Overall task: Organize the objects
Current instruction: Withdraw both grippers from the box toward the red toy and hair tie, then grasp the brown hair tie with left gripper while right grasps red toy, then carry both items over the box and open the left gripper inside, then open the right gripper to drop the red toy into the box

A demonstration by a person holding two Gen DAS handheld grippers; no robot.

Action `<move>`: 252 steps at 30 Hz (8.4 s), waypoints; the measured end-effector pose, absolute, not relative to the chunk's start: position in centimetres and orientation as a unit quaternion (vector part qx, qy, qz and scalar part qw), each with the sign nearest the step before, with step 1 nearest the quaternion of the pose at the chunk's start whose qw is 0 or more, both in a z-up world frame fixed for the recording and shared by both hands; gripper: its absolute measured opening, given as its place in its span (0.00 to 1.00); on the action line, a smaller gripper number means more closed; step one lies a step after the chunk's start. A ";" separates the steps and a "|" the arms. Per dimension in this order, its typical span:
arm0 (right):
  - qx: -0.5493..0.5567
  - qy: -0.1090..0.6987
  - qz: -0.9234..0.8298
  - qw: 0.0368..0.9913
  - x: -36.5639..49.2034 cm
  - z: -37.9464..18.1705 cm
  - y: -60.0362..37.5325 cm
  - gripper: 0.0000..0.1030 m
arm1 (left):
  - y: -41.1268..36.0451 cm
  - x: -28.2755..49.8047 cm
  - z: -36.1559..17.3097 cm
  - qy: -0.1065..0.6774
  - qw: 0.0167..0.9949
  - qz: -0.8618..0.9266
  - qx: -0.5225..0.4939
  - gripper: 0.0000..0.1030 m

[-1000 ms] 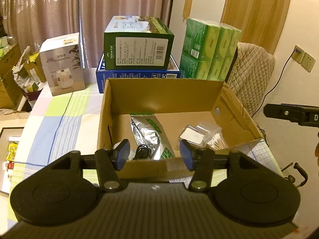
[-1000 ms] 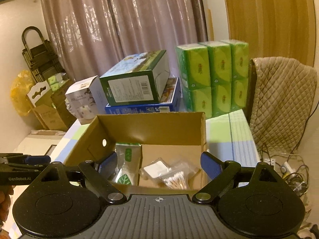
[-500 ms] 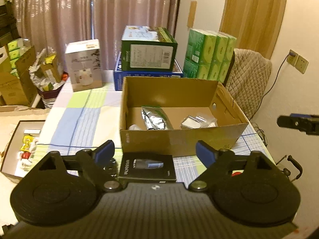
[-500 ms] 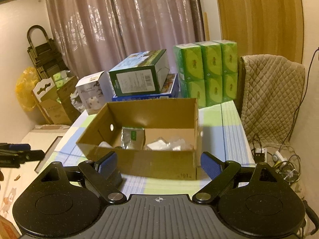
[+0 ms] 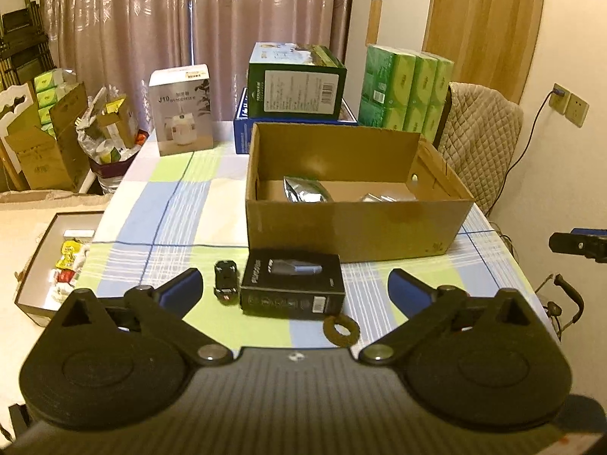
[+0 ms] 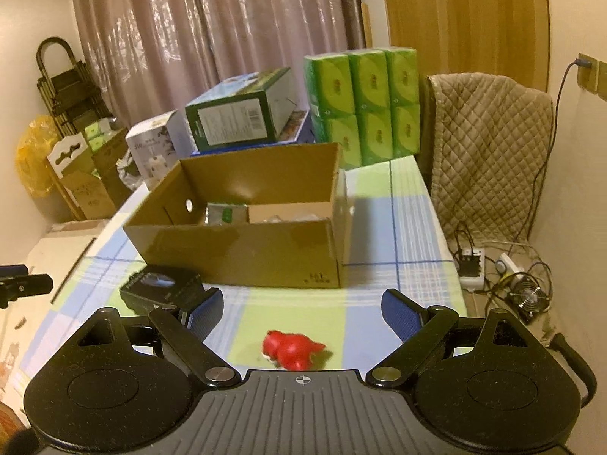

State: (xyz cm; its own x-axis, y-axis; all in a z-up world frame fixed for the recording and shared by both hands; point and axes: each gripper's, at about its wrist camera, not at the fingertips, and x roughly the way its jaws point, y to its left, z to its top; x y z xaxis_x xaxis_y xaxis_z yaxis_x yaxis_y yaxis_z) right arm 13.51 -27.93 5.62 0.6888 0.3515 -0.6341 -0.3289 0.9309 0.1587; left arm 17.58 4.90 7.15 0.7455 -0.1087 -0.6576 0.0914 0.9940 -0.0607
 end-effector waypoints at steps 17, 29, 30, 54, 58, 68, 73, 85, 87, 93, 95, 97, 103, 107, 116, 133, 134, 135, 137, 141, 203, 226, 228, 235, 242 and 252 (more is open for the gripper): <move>0.057 0.375 0.156 0.912 13.3 -1.4 -27.0 0.85 | 2.7 18.2 -0.7 0.403 0.914 -0.049 -0.006 0.99; 0.080 0.374 0.155 0.911 15.9 -5.2 -25.5 0.85 | 0.7 21.0 -6.3 0.417 0.908 -0.035 -0.003 0.87; 0.079 0.375 0.155 0.910 16.1 -5.5 -25.4 0.85 | 0.4 21.2 -6.5 0.414 0.910 -0.036 0.004 0.86; 0.057 0.393 0.147 0.906 17.9 -8.4 -24.1 0.85 | -1.7 24.3 -11.7 0.398 0.915 -0.059 0.019 0.63; 0.057 0.393 0.149 0.905 17.9 -8.4 -24.0 0.85 | -2.1 24.4 -11.9 0.393 0.917 -0.058 0.022 0.53; 0.042 0.396 0.157 0.904 17.9 -8.7 -23.2 0.85 | -3.0 23.9 -11.5 0.394 0.916 -0.070 0.036 0.15; 0.050 0.406 0.161 0.898 18.5 -9.3 -22.6 0.85 | -3.0 23.4 -11.5 0.394 0.916 -0.078 0.028 0.15; 0.029 0.413 0.149 0.898 20.9 -10.6 -19.6 0.85 | -2.8 23.5 -11.5 0.392 0.916 -0.082 0.015 0.15; 0.011 0.414 0.151 0.897 20.8 -10.8 -19.3 0.85 | -2.8 23.6 -11.5 0.391 0.917 -0.083 0.015 0.15; -0.026 0.417 0.146 0.897 20.7 -11.5 -18.9 0.63 | -2.7 23.6 -11.6 0.390 0.917 -0.084 0.014 0.15; -0.032 0.416 0.145 0.897 20.6 -11.5 -18.8 0.63 | -2.7 23.6 -11.5 0.390 0.917 -0.084 0.014 0.15; -0.037 0.415 0.144 0.898 20.5 -11.6 -18.7 0.63 | -2.7 23.6 -11.5 0.390 0.917 -0.085 0.015 0.16; -0.029 0.415 0.147 0.897 20.4 -11.4 -18.7 0.62 | -2.8 23.4 -11.6 0.388 0.918 -0.086 0.023 0.18; -0.018 0.415 0.148 0.898 20.4 -11.1 -18.7 0.62 | -3.0 23.4 -11.6 0.386 0.918 -0.085 0.028 0.23; -0.004 0.412 0.148 0.899 20.4 -10.7 -18.8 0.62 | -3.4 23.4 -11.7 0.384 0.918 -0.082 0.049 0.27; 0.030 0.354 0.161 0.921 19.2 -4.8 -18.3 0.62 | -2.8 22.8 -8.4 0.371 0.925 -0.082 0.027 0.14; 0.033 0.348 0.160 0.923 19.1 -4.2 -18.5 0.62 | -2.8 22.8 -7.9 0.366 0.927 -0.083 0.028 0.14; 0.034 0.342 0.159 0.925 18.9 -3.7 -18.7 0.62 | -2.7 22.8 -7.3 0.361 0.929 -0.082 0.026 0.14; 0.035 0.333 0.158 0.929 18.8 -2.8 -18.9 0.62 | -2.4 22.9 -6.4 0.354 0.932 -0.076 0.020 0.14; 0.030 0.314 0.161 0.935 18.5 -1.1 -18.8 0.62 | -1.7 23.0 -3.8 0.332 0.941 -0.066 0.004 0.14; 0.079 0.299 0.146 0.940 31.7 0.3 -14.6 0.63 | 2.0 40.1 1.6 0.321 0.943 -0.069 -0.056 0.53; 0.082 0.302 0.151 0.938 31.8 0.0 -14.0 0.63 | 2.6 39.8 0.6 0.344 0.937 -0.058 -0.028 0.53; 0.083 0.303 0.151 0.937 31.8 0.0 -14.0 0.63 | 2.6 39.9 0.7 0.345 0.936 -0.058 -0.029 0.53; 0.099 0.302 0.160 0.934 32.0 -0.5 -13.7 0.63 | 3.1 39.8 0.7 0.345 0.936 -0.055 -0.030 0.53; 0.129 0.282 0.146 0.939 32.0 -0.1 -14.8 0.79 | 3.1 39.7 0.8 0.345 0.937 -0.055 -0.030 0.53; 0.121 0.285 0.147 0.939 32.0 -0.1 -14.7 0.79 | 3.0 39.6 0.7 0.347 0.936 -0.057 -0.024 0.54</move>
